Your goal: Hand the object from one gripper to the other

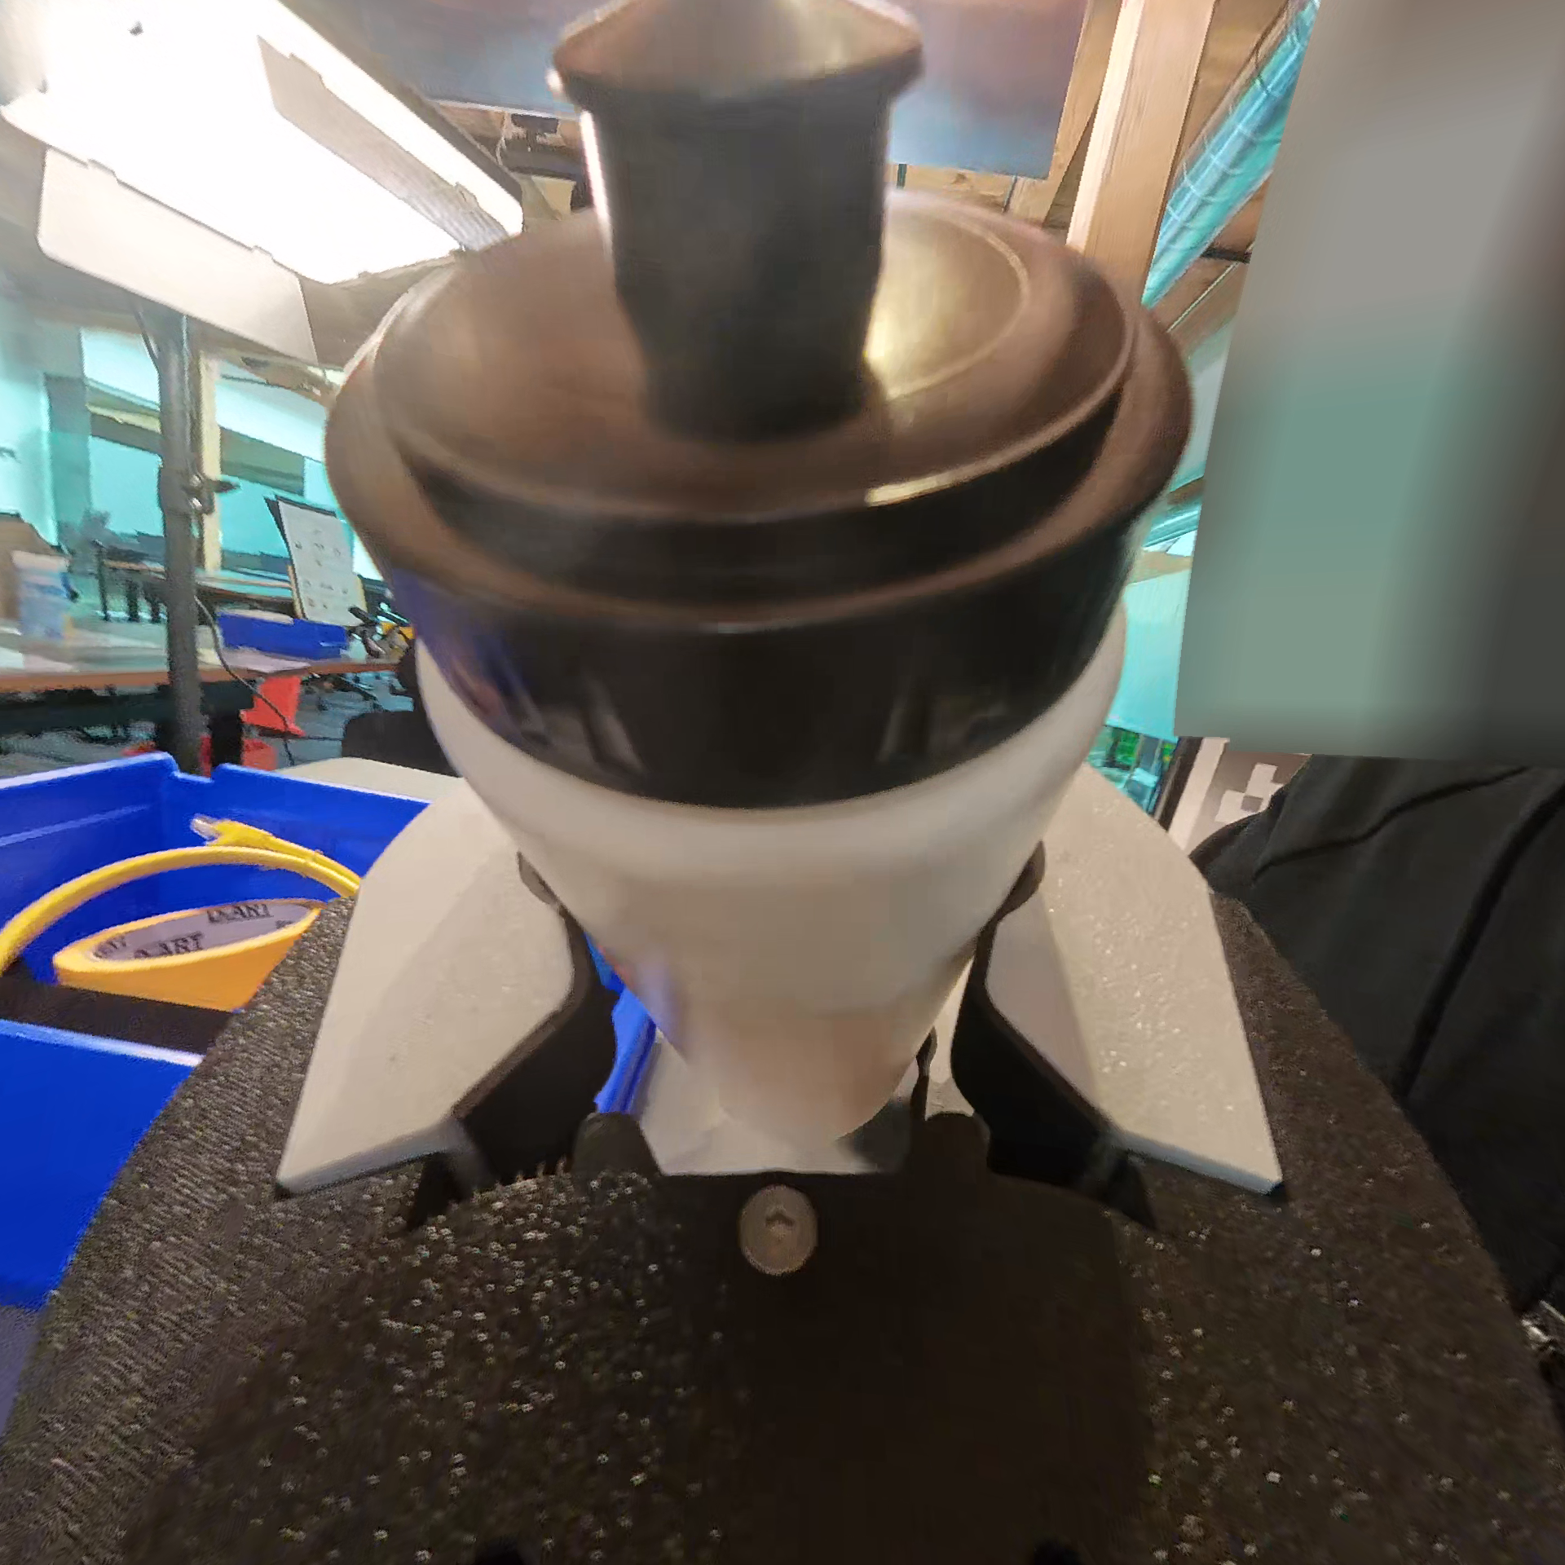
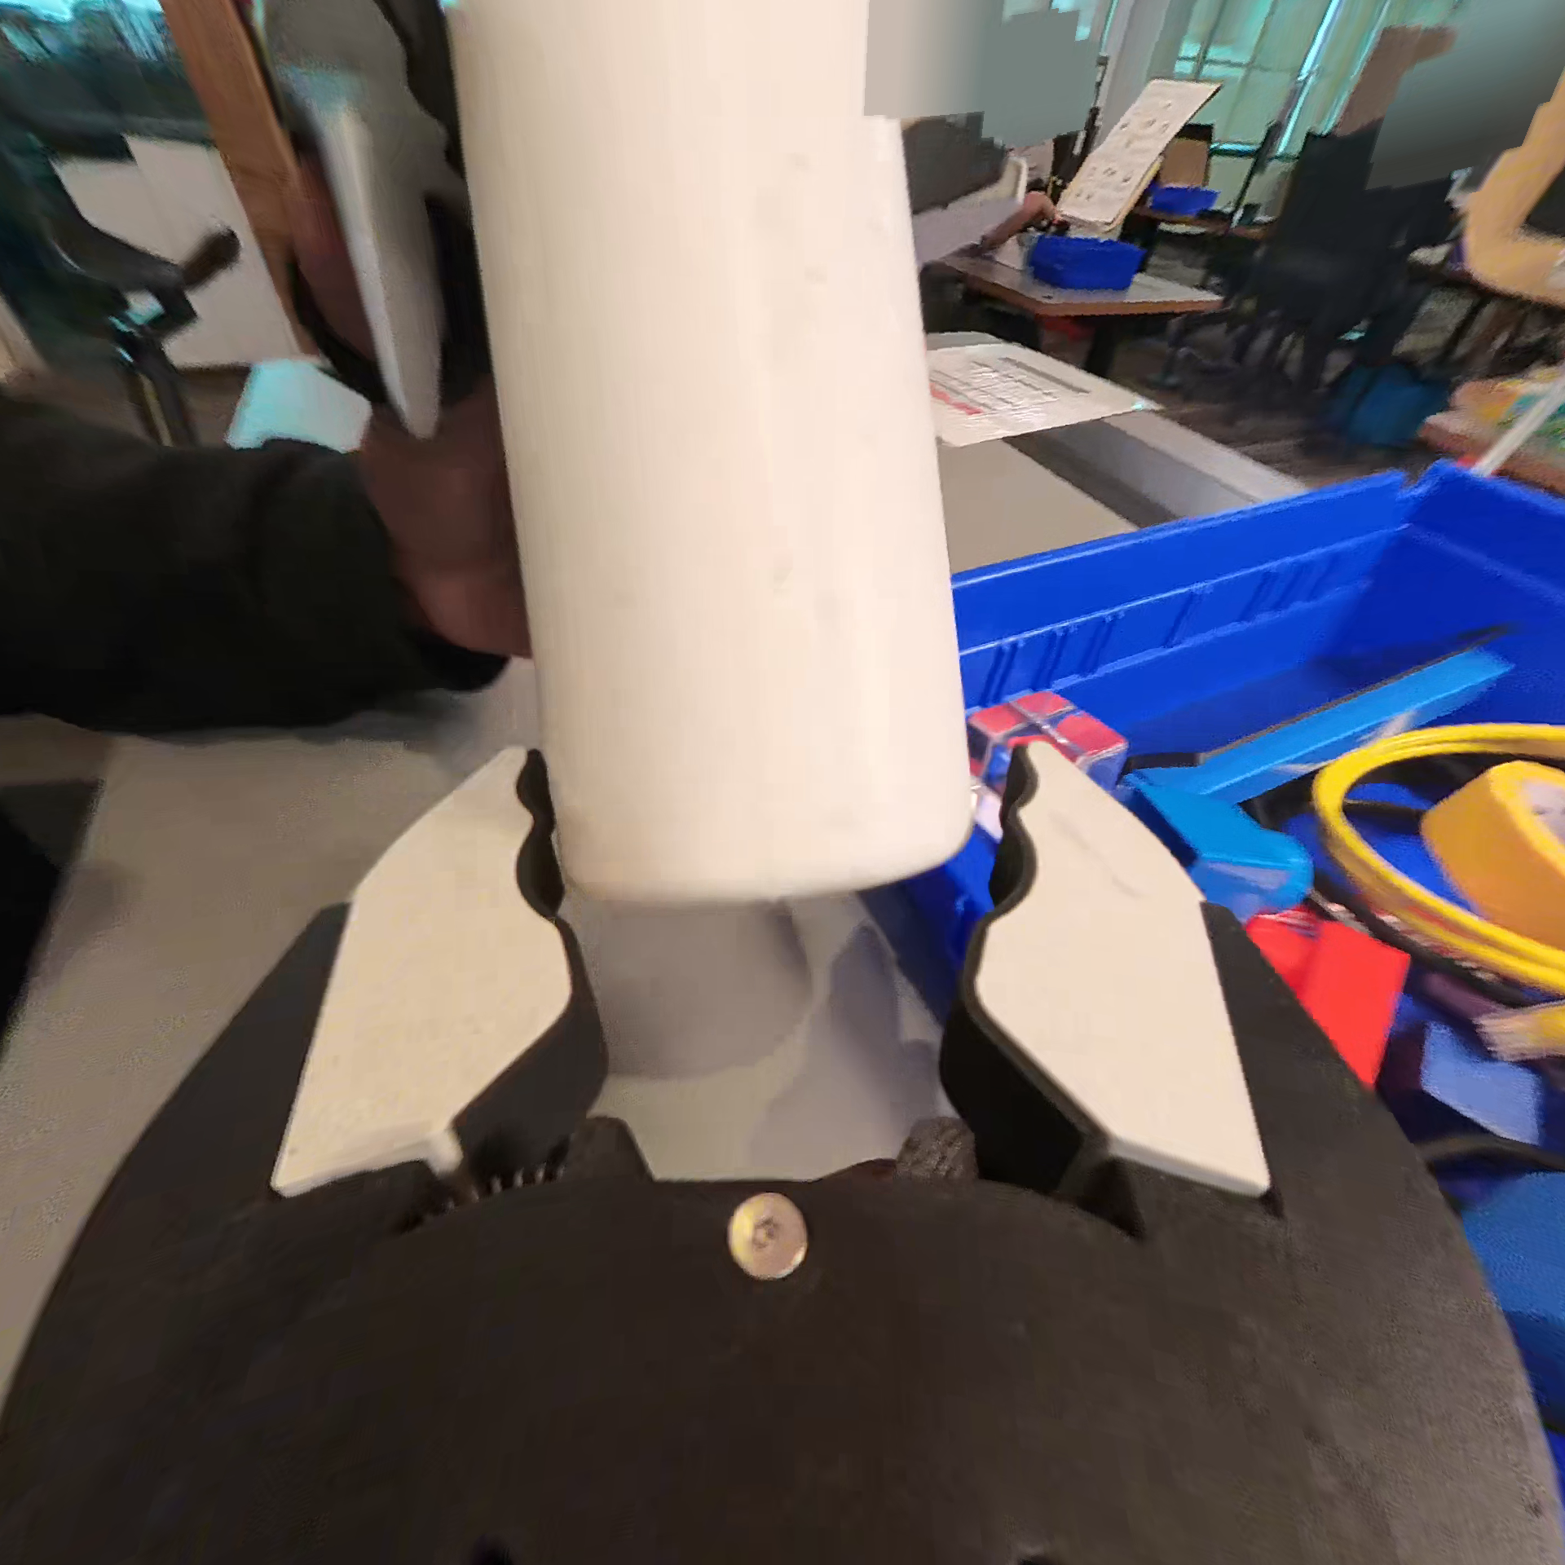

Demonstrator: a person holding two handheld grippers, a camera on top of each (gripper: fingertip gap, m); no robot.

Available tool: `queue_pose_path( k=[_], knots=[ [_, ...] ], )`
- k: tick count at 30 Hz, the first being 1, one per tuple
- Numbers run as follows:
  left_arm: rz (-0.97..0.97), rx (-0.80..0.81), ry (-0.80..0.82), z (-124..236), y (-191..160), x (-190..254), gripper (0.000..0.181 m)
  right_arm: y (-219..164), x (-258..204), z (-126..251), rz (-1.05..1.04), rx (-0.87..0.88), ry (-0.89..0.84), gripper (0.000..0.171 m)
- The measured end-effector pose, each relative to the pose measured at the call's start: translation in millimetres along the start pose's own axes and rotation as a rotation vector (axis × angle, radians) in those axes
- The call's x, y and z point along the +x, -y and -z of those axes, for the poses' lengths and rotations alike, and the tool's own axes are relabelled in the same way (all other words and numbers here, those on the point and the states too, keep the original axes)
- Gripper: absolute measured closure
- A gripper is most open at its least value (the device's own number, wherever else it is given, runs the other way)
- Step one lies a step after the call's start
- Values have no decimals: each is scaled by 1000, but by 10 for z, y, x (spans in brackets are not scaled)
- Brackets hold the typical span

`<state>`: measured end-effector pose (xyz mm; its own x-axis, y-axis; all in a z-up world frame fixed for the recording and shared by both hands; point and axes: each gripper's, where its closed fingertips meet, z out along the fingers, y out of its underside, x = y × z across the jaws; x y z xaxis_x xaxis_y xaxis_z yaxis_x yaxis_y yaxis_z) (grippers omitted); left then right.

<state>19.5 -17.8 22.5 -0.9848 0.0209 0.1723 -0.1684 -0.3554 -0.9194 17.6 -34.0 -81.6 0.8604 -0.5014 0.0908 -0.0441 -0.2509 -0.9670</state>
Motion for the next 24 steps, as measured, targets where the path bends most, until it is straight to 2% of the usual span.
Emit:
queue_pose_path(
  k=[5, 9, 13, 15, 18, 24],
  knots=[
    [-146, -79, 28, 10, 15, 61, 78, 103, -17, 89, 149, 4, -29, 64],
    [-234, -198, -28, -101, -222, 245, 78, 108, -144, 51, 203, 2, -6, 63],
    [-247, -220, -107, -216, -397, 463, 78, -64, -281, -104, 236, -85, 12, 67],
    [-255, -241, -95, -218, -441, 450, 78, -132, -288, -140, 210, -111, 13, 68],
    [-185, -236, -112, -194, -424, 429, 80, -127, -367, -128, 119, -88, 113, 68],
    [-89, -181, -70, -164, -343, 273, 79, 120, -499, -28, -187, 75, 325, 70]
  ],
)
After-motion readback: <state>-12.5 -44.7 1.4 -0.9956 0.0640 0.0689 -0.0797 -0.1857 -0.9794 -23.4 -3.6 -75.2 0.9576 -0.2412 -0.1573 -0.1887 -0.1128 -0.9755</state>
